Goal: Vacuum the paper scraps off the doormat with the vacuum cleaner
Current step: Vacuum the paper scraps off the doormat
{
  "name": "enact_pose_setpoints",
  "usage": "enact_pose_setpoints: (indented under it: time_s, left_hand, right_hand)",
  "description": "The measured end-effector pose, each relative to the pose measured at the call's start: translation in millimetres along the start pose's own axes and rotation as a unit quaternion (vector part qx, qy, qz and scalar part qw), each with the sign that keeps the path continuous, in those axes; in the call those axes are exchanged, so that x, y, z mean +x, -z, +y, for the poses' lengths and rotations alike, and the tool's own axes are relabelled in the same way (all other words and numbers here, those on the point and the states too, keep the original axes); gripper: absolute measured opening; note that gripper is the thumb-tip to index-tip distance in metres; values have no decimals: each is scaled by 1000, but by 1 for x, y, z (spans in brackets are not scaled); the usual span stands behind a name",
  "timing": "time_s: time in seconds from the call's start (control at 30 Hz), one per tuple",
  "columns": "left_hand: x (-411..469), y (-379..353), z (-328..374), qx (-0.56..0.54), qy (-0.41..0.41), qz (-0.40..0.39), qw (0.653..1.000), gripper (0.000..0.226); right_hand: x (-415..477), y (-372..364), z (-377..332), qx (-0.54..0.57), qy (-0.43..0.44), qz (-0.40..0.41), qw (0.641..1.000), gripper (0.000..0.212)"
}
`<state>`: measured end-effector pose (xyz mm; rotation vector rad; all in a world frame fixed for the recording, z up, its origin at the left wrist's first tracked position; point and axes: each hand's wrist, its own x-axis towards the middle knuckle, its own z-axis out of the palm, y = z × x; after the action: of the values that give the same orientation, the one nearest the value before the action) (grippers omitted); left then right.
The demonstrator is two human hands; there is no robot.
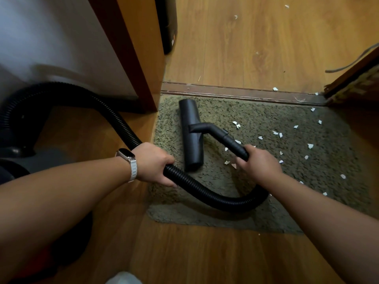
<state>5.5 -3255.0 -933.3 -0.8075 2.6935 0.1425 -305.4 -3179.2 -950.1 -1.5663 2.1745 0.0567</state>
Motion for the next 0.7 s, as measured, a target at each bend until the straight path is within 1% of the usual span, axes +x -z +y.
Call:
enact_pose_setpoints:
  time_s: [0.13, 0.23, 0.37, 0.47, 0.53, 0.6, 0.7]
  left_hand:
    - [9, 3, -2, -2, 9, 8, 1000, 70]
    - [13, 3, -7, -5, 16, 10, 1000, 72]
    - [15, 6, -14, 7, 18, 13, 1000, 75]
    - [15, 6, -16, 14, 5, 13, 1000, 69]
    - [12, 4, -17, 8, -3, -1, 1000, 64]
    - [9, 1, -18, 3, 0, -4, 1000, 65]
    - [10, 0, -19, 8, 8, 11, 1000, 70]
  right_hand:
    - [12, 7, 12, 17, -52, 24, 998, 29]
    - [23, 8, 11, 27, -66, 28, 997, 29]
    - [34, 7, -6, 3, -37, 16, 999, 26]
    - [36, 6, -26, -30, 19, 0, 999, 24]
    - [37, 5, -35, -46, 38, -9, 998, 25]
    - [36, 5, -36, -46, 38, -12, 998, 25]
    - [35, 7, -26, -30, 16, -7, 999, 24]
